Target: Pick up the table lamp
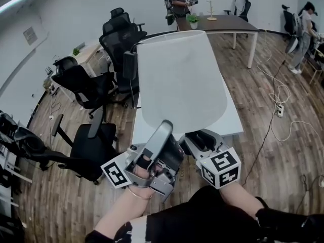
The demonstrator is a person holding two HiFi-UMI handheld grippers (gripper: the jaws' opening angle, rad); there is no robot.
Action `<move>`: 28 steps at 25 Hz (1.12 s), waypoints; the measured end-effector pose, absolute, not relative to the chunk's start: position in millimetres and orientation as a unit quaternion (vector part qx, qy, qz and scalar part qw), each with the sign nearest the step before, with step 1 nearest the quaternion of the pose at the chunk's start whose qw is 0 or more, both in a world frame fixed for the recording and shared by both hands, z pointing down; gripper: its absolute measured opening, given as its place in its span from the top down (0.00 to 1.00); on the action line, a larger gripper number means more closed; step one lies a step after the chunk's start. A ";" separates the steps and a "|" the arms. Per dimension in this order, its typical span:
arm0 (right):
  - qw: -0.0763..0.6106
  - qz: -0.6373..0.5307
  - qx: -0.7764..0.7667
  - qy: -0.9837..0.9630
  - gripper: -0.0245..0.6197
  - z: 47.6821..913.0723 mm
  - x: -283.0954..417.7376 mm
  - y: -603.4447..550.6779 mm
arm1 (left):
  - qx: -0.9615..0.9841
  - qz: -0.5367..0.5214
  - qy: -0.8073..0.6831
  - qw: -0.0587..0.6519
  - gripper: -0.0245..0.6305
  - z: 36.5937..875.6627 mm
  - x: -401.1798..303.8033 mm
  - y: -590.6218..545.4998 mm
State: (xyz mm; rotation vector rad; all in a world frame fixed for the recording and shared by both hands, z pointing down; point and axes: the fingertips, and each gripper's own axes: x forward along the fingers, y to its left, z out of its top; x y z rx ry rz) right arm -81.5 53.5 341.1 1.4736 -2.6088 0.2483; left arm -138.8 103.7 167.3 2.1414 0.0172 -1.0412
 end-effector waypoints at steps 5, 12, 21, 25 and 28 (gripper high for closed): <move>0.073 0.080 0.484 -0.868 0.70 344.5 -85.1 60.9 | 0.833 -0.411 0.008 0.370 0.91 170.2 -142.4 111.2; 0.075 0.081 0.476 -0.873 0.70 343.7 -77.4 61.2 | 0.835 -0.409 0.001 0.367 0.91 168.5 -132.7 111.8; 0.088 0.092 0.463 -0.877 0.70 347.0 -54.9 66.0 | 0.836 -0.404 -0.016 0.371 0.91 170.0 -105.1 117.0; 0.093 0.093 0.454 -0.881 0.70 349.1 -47.5 70.3 | 0.834 -0.408 -0.024 0.372 0.91 171.8 -96.8 120.9; 0.095 0.091 0.449 -0.884 0.70 348.6 -42.3 73.3 | 0.830 -0.413 -0.030 0.372 0.91 171.5 -92.5 122.8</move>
